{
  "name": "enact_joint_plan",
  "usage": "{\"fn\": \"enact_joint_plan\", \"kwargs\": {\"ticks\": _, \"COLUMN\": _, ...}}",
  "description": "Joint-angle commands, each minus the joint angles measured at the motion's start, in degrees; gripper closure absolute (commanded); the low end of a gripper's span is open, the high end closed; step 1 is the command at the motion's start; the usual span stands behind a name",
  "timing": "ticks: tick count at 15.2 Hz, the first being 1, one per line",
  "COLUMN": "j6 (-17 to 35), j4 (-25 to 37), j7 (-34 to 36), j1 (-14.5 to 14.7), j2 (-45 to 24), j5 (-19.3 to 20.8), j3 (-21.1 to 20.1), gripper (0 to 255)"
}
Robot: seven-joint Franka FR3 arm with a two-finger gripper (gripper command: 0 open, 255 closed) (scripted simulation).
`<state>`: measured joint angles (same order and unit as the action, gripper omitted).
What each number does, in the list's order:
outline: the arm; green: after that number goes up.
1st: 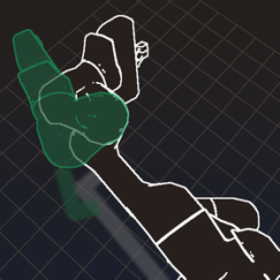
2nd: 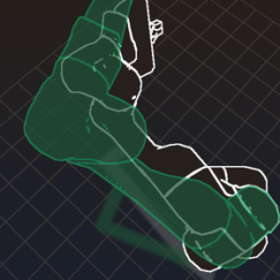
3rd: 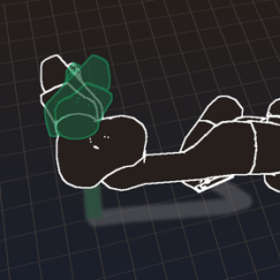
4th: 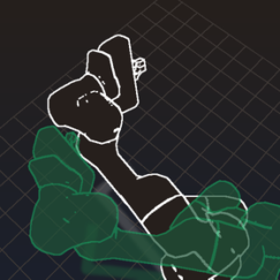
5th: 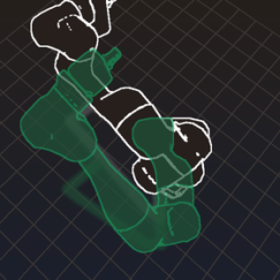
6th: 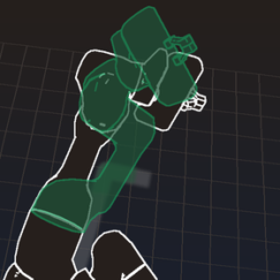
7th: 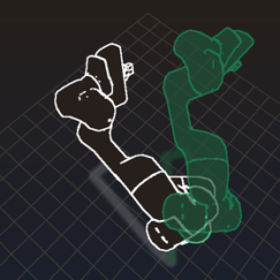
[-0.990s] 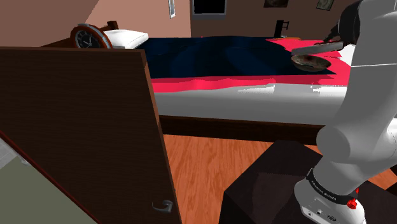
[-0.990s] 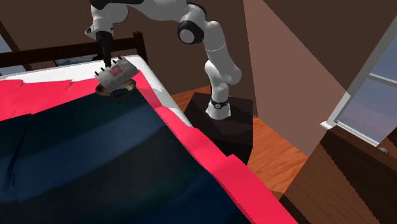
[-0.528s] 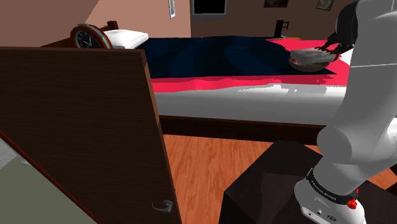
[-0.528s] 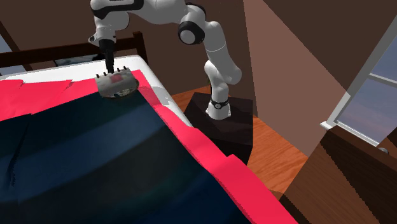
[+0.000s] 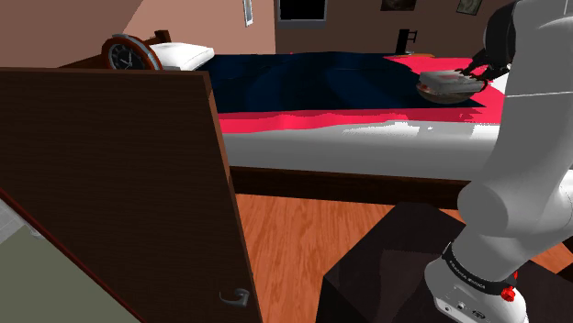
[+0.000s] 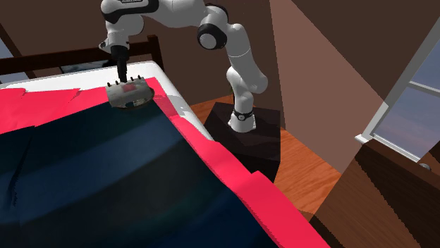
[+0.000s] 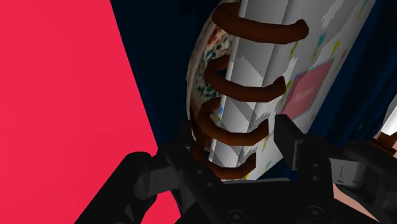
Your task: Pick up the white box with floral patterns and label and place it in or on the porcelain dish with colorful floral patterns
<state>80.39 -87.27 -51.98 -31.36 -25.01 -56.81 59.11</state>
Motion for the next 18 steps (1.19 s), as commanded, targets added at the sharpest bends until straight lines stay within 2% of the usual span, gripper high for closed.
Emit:
{"fn": "enact_joint_plan", "kwargs": {"ticks": 1, "j6": 0.0, "j4": -0.1, "j7": 0.0, "j1": 0.1, "j2": -0.1, "j5": 0.0, "j3": -0.1, "gripper": 255}}
{"fn": "enact_joint_plan", "kwargs": {"ticks": 2, "j6": 0.0, "j4": 0.0, "j7": 0.0, "j1": 0.0, "j2": -0.2, "j5": 0.0, "j3": -0.1, "gripper": 0}}
{"fn": "enact_joint_plan", "kwargs": {"ticks": 7, "j6": 0.0, "j4": -0.1, "j7": 0.0, "j1": 0.1, "j2": -0.1, "j5": 0.0, "j3": -0.1, "gripper": 0}}
{"fn": "enact_joint_plan", "kwargs": {"ticks": 11, "j6": -7.1, "j4": 8.1, "j7": 1.1, "j1": -6.4, "j2": -2.0, "j5": -1.0, "j3": -0.5, "gripper": 0}}
{"fn": "enact_joint_plan", "kwargs": {"ticks": 18, "j6": -7.1, "j4": 8.1, "j7": 1.1, "j1": -6.4, "j2": -2.0, "j5": -1.0, "j3": -0.5, "gripper": 0}}
